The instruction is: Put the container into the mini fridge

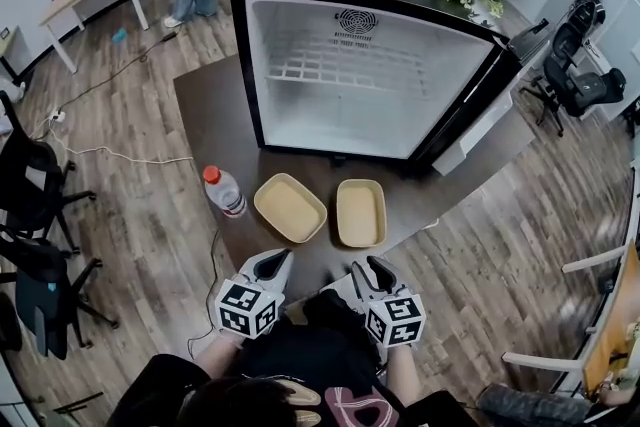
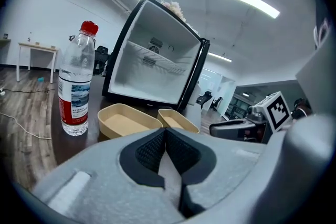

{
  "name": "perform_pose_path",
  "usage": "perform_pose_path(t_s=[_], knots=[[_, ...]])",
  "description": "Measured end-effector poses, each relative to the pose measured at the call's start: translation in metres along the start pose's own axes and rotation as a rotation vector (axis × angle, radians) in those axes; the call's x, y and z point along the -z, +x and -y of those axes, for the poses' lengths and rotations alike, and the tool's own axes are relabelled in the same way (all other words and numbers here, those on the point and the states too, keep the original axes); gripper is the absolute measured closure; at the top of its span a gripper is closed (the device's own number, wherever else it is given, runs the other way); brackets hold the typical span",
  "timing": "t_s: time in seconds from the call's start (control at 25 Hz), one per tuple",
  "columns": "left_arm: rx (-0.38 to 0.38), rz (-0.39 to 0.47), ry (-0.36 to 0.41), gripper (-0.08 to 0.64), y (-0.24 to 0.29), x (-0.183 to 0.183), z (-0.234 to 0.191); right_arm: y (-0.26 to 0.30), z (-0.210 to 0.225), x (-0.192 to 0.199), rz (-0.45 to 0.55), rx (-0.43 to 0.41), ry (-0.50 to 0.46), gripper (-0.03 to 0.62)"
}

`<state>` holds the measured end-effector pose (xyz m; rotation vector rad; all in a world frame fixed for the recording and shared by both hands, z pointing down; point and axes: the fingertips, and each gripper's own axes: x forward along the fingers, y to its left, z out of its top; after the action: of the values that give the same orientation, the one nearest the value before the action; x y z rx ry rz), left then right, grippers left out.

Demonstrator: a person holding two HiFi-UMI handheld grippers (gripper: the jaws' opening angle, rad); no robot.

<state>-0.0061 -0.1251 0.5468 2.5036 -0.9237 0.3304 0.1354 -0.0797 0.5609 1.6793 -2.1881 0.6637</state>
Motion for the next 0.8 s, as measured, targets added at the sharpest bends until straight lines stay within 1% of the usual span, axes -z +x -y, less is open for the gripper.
perform_pose_path(t_s=[0.16,0.28,0.32,0.4,0.52,0.56,0.64,0.72,0.8], knots=[[-0.032,0.001,-0.012,0.551,0.014,-0.004,-0.001,0.013,0.016,-0.009,-0.018,-0.018,-0.039,0.454],[-0.065,0.002,-0.025,0.551,0.022,-0.007,-0.004,0.023,0.020,-0.013,-0.053,-0.057,-0.103,0.454],[-0.075,0.006,-0.029,0.551,0.024,-0.008,-0.005,0.027,0.021,-0.013,-0.071,-0.073,-0.142,0.455],[-0.095,0.013,-0.039,0.551,0.028,-0.010,-0.007,0.034,0.020,-0.010,-0.124,-0.119,-0.250,0.454],[-0.132,0.026,-0.056,0.551,0.033,-0.012,-0.012,0.045,0.010,0.007,-0.271,-0.250,-0.455,0.459],[-0.145,0.031,-0.061,0.551,0.034,-0.013,-0.014,0.048,0.008,0.011,-0.314,-0.282,-0.531,0.459],[-0.168,0.041,-0.069,0.551,0.036,-0.015,-0.016,0.053,0.008,0.014,-0.360,-0.313,-0.657,0.459],[-0.191,0.048,-0.072,0.551,0.038,-0.016,-0.018,0.057,0.009,0.015,-0.395,-0.343,-0.727,0.459],[-0.215,0.059,-0.077,0.551,0.041,-0.019,-0.021,0.061,0.010,0.018,-0.432,-0.377,-0.774,0.459]])
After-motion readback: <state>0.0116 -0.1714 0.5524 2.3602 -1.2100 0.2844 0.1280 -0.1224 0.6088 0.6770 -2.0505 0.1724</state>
